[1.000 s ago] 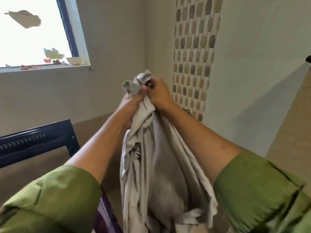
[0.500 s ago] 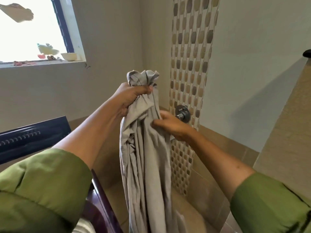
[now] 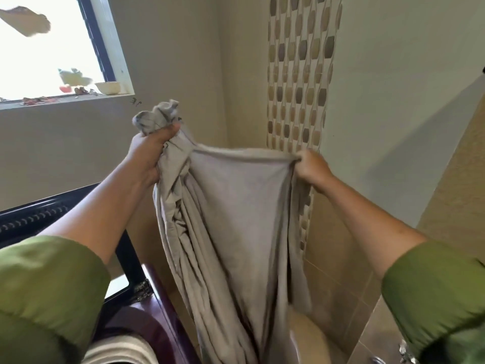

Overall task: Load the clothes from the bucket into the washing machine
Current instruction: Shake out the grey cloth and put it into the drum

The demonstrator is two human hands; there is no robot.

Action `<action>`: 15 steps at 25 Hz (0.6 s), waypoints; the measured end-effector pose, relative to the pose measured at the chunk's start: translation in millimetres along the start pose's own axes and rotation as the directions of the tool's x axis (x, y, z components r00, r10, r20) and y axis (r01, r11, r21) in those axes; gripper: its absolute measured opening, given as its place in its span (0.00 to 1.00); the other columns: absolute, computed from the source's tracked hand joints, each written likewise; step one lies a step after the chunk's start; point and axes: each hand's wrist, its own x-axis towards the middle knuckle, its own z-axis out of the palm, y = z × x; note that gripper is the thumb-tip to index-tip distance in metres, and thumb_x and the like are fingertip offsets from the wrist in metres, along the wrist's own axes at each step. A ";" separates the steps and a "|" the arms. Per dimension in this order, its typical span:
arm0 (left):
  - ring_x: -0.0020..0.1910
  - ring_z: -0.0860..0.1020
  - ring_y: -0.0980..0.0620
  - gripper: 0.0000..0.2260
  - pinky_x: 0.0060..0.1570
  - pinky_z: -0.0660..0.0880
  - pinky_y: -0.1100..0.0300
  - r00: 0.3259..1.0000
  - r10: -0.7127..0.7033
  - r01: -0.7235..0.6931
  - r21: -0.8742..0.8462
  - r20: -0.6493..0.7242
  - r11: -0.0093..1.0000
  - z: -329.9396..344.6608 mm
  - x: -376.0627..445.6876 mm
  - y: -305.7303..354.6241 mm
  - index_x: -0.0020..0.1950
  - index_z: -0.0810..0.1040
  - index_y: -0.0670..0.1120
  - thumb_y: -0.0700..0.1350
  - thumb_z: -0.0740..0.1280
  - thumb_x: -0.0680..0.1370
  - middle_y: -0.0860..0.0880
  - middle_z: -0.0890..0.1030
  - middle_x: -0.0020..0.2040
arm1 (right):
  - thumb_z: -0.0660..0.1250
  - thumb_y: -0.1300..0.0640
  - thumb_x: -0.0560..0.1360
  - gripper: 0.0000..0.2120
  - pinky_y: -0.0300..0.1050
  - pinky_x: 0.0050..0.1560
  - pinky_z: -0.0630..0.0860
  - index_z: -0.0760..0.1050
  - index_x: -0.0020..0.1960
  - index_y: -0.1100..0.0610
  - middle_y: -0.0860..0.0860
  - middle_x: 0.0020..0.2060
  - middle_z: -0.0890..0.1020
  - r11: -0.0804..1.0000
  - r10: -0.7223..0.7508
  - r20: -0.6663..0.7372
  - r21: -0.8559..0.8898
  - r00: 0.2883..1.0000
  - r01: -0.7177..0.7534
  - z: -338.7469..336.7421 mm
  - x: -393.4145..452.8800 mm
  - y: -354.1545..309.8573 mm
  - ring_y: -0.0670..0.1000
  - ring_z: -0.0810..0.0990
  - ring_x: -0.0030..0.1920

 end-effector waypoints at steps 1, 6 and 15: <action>0.47 0.84 0.45 0.06 0.49 0.81 0.49 0.999 0.032 -0.034 -0.104 -0.018 0.994 -1.9 2.9 -2.3 0.49 0.81 0.44 0.42 0.74 0.74 0.43 0.84 0.48 | 0.58 0.67 0.73 0.10 0.44 0.36 0.67 0.76 0.40 0.60 0.56 0.36 0.77 0.960 0.112 -0.228 0.277 0.967 -0.046 -13.6 4.3 -11.7 0.54 0.75 0.38; 0.44 0.84 0.50 0.11 0.52 0.79 0.53 0.909 -0.036 0.041 -0.003 0.415 0.999 51.3 -18.2 -28.5 0.55 0.79 0.40 0.44 0.71 0.75 0.46 0.85 0.45 | 0.63 0.58 0.74 0.10 0.48 0.38 0.75 0.79 0.37 0.60 0.57 0.35 0.82 0.744 -0.207 -0.203 0.603 0.957 0.289 -1.4 -22.0 -118.5 0.51 0.78 0.37; 0.52 0.83 0.42 0.18 0.57 0.79 0.44 0.933 -0.100 -0.021 0.330 0.346 0.944 50.7 -16.9 -26.9 0.54 0.82 0.38 0.41 0.76 0.66 0.39 0.84 0.52 | 0.74 0.58 0.71 0.17 0.44 0.33 0.77 0.74 0.58 0.58 0.54 0.45 0.81 0.794 -0.461 0.569 0.607 0.681 0.031 0.2 -37.1 -57.1 0.52 0.79 0.35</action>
